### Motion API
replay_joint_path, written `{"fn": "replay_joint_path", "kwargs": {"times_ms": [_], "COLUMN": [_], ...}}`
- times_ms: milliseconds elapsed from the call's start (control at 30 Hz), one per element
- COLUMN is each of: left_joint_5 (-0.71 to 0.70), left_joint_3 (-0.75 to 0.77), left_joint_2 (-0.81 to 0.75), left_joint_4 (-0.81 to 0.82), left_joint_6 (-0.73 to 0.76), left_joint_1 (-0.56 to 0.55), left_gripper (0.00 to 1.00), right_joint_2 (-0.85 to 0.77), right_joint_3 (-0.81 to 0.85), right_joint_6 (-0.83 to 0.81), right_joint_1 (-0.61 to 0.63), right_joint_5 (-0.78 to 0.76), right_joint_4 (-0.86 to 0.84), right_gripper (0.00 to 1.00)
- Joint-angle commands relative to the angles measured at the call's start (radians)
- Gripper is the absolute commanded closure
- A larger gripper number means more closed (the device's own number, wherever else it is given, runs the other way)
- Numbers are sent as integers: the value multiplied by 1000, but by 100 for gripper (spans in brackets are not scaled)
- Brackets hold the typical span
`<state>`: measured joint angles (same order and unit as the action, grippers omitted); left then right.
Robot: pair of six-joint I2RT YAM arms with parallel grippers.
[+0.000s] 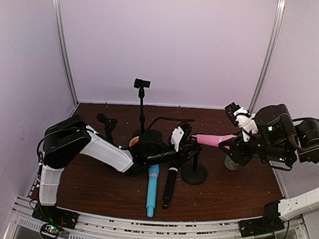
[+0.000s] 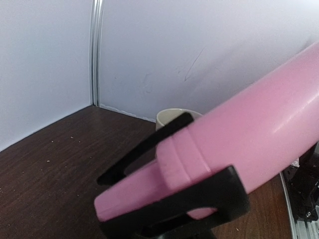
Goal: Attach the microphones to the stand
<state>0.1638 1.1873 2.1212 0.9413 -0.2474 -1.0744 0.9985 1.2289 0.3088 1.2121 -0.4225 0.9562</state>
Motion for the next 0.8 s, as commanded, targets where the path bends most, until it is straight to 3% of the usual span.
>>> {"fn": "replay_joint_path", "kwargs": {"times_ms": [0,167,467,667,767], "left_joint_5": [50,42,58,5,-112], "left_joint_3": [15,16,14,-7,-48], "left_joint_2": [-5,-8,-9,-22,-36], "left_joint_4": [45,37,44,57,109], "left_joint_6": [104,118,125,118,71], "left_joint_1": [-64,-71,-74,-79,-79], "left_gripper": [100,100,100,100,69], "right_joint_2": [52,91,150,178,164], "right_joint_3": [9,-26,-43,19,43], "right_joint_6": [-150,-237,-155,-49,-13], "right_joint_1": [11,13,3,-10,-10], "right_joint_5": [3,-32,-61,-74,-129], "right_joint_4": [22,17,-65,-19,19], "right_gripper": [100,100,100,100,100]}}
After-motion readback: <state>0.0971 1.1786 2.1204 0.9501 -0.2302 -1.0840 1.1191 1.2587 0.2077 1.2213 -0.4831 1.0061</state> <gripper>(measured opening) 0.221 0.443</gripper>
